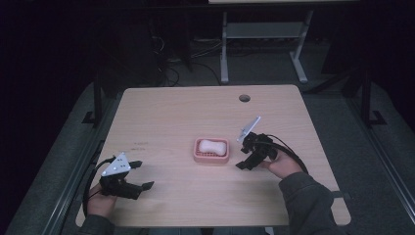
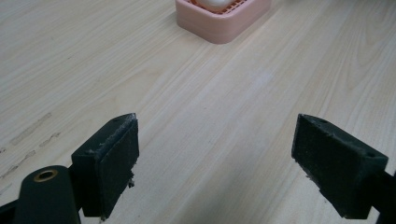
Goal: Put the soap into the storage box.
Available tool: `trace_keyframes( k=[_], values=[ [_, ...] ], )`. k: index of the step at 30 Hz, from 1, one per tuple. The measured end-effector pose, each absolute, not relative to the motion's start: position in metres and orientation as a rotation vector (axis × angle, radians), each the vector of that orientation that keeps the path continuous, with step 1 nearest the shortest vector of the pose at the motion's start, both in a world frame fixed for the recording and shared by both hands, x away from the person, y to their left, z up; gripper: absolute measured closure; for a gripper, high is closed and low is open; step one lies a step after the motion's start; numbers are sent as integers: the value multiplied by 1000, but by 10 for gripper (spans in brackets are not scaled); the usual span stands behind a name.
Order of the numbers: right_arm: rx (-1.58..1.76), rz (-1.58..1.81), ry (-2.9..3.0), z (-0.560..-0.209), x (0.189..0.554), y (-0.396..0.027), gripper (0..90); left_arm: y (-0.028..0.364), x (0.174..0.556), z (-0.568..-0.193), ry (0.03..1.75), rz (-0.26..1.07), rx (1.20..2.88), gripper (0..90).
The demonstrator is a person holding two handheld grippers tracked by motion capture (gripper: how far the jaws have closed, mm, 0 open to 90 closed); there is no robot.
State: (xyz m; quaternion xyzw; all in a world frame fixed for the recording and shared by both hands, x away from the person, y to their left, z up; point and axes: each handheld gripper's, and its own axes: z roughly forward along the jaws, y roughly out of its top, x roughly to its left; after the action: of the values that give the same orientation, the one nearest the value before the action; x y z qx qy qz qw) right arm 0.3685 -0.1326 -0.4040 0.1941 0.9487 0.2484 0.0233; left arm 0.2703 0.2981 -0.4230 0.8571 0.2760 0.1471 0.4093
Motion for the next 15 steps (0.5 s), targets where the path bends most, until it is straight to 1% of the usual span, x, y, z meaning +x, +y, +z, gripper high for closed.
trace_keyframes(
  k=[15],
  values=[
    [649,796,2908,-414,345,-157,327,297,270,-424,698,366,2162,148]
  ],
)
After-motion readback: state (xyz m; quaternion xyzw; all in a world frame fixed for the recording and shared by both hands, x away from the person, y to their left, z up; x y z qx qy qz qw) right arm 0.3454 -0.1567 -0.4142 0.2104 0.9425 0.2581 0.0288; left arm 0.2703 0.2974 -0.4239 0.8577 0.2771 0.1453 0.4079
